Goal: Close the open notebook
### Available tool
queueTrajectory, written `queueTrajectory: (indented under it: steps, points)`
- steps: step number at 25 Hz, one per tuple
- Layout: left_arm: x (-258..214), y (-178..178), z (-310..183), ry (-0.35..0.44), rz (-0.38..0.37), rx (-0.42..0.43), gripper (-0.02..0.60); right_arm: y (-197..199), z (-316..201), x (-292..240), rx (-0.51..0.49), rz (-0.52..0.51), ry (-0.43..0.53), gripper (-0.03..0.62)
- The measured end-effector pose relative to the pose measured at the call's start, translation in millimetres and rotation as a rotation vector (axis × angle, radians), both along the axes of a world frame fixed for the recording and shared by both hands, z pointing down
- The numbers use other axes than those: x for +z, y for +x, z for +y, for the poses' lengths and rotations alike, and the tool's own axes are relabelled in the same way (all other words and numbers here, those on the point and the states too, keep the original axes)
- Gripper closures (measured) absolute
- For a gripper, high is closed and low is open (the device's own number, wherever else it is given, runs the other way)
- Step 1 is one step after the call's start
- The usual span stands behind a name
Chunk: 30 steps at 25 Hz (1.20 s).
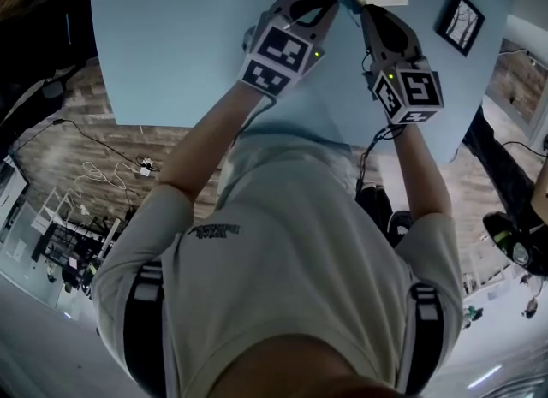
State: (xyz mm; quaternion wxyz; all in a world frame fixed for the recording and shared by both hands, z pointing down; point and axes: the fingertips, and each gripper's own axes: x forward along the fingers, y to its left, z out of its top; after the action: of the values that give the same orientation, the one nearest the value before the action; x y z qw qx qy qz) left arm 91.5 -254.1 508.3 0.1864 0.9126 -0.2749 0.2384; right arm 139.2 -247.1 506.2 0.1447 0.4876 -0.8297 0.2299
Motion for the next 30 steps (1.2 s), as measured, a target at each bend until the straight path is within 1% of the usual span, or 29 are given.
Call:
queueTrajectory:
  steps: [3,5,7,8,10,14,17,23,26,29,30]
  points:
    - [7,16,1,-0.01,-0.016,0.033,0.569,26,-5,1,0.048,0.028,0.016,0.568]
    - [14,22,2,-0.024,-0.029,0.05,0.569,42,-9,2,0.081,0.093,0.029,0.562]
    - [20,27,3,-0.034,-0.041,0.059,0.569,56,-10,8,0.113,0.175,0.024,0.531]
    - [23,29,2,-0.036,-0.046,0.06,0.569,62,-10,13,0.124,0.203,0.013,0.49]
    - [31,37,0,-0.042,-0.054,0.061,0.569,73,-6,28,0.141,0.226,-0.018,0.488]
    - [53,55,-1,-0.06,-0.072,0.089,0.569,87,2,64,0.172,0.209,-0.089,0.488]
    - [75,67,3,-0.075,-0.084,0.116,0.569,92,7,84,0.196,0.183,-0.121,0.488]
    - [105,70,12,-0.118,-0.127,0.136,0.569,95,20,106,0.235,0.154,-0.16,0.488]
    - [105,69,14,-0.112,-0.136,0.144,0.569,96,27,108,0.251,0.14,-0.16,0.488]
    - [95,70,15,-0.102,-0.124,0.144,0.568,98,30,99,0.263,0.135,-0.141,0.488]
    - [89,70,14,-0.093,-0.119,0.143,0.568,99,31,93,0.264,0.136,-0.132,0.504]
